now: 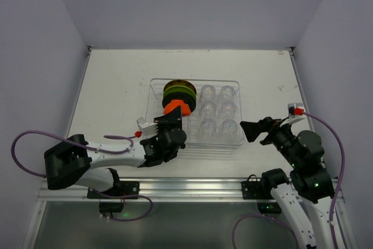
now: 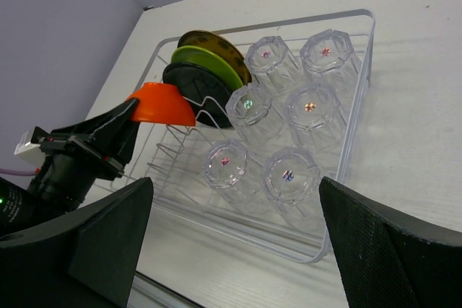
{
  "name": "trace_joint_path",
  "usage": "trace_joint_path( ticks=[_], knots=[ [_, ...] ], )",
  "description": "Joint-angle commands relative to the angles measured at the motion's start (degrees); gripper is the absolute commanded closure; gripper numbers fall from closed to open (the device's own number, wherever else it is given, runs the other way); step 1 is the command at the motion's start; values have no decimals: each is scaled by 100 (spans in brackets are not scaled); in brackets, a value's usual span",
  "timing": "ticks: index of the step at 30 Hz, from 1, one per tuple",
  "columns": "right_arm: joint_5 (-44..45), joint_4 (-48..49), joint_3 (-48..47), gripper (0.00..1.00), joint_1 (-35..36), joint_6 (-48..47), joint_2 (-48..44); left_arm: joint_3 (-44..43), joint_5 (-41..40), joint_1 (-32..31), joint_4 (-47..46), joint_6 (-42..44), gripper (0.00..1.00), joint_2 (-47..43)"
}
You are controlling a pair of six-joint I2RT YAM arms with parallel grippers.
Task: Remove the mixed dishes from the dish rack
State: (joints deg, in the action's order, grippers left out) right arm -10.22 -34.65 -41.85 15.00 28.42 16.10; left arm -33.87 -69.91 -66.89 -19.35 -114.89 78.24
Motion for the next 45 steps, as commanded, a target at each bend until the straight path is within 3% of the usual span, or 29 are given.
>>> trace_joint_path(
  ticks=[1, 6, 16, 19, 20, 22, 23, 29, 30, 32, 40, 45],
  knots=[
    [-94, 178, -148, 1, 11, -13, 43, -138, -374, -105, -437, 220, 100, -361],
    [-86, 213, -157, 1, 3, 5, 69, -278, -190, -105, -473, 994, 100, -686],
    [-77, 222, -184, 1, 3, 58, 51, -225, 223, -131, -218, 1284, 100, -994],
    [-51, 196, -201, 1, 11, 67, 60, -479, 399, -140, -235, 2450, 100, -1231],
    [-33, 205, -210, 1, 3, 75, 60, -628, 530, -140, -235, 3368, 100, -1293],
    [-24, 196, -236, 1, 2, 119, 69, -1162, 714, -157, -34, 4207, 100, -1329],
    [-50, 187, -289, 1, 11, 172, 86, -1366, 907, -157, 80, 5212, 100, -1302],
    [-156, 178, -465, 1, 2, 295, 130, -3402, 1856, -149, 1932, 7442, 100, -609],
    [-147, 170, -482, 1, 2, 295, 148, -3642, 1954, -149, 2710, 7559, 100, -399],
    [-68, 135, -570, 1, 3, 348, 201, -4012, 2418, -157, 3164, 8136, 100, -248],
    [662, -349, -1194, 1, 11, 374, 490, -5049, 3719, -175, 6248, 8667, 100, -169],
    [-322, -472, -1590, 1, 11, 365, 1254, -5429, 4143, -438, 8227, 8474, 100, 130]
  ],
)
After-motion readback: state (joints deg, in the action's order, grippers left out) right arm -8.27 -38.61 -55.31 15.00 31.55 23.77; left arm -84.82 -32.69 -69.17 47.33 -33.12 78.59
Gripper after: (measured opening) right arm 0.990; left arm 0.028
